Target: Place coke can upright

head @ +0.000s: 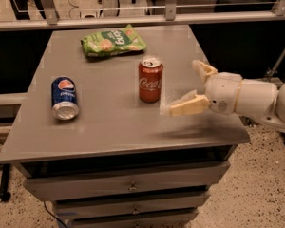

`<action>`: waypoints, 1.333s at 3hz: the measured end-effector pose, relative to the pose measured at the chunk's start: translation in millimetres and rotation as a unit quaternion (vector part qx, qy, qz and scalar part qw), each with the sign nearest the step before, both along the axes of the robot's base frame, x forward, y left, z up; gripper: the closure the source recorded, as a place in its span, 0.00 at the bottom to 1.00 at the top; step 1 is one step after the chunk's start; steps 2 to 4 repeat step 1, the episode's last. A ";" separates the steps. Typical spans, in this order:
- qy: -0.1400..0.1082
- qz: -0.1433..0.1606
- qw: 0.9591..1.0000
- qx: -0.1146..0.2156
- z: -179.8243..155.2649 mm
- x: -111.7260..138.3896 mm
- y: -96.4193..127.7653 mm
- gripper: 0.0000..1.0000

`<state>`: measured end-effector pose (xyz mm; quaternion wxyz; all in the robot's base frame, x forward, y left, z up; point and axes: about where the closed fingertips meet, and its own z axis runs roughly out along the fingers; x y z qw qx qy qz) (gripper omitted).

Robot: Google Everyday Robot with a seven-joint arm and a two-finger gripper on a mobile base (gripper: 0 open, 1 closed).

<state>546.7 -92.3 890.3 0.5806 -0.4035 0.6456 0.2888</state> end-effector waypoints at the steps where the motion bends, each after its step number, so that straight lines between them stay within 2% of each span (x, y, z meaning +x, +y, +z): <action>1: 0.004 0.009 1.000 -0.005 -1.7 -6.2 -0.2 0.00; 4: 0.004 0.009 1.000 -0.005 -1.7 -6.2 -0.2 0.00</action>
Offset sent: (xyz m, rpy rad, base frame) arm 0.0000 0.0000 0.0000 0.0000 0.0000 0.0000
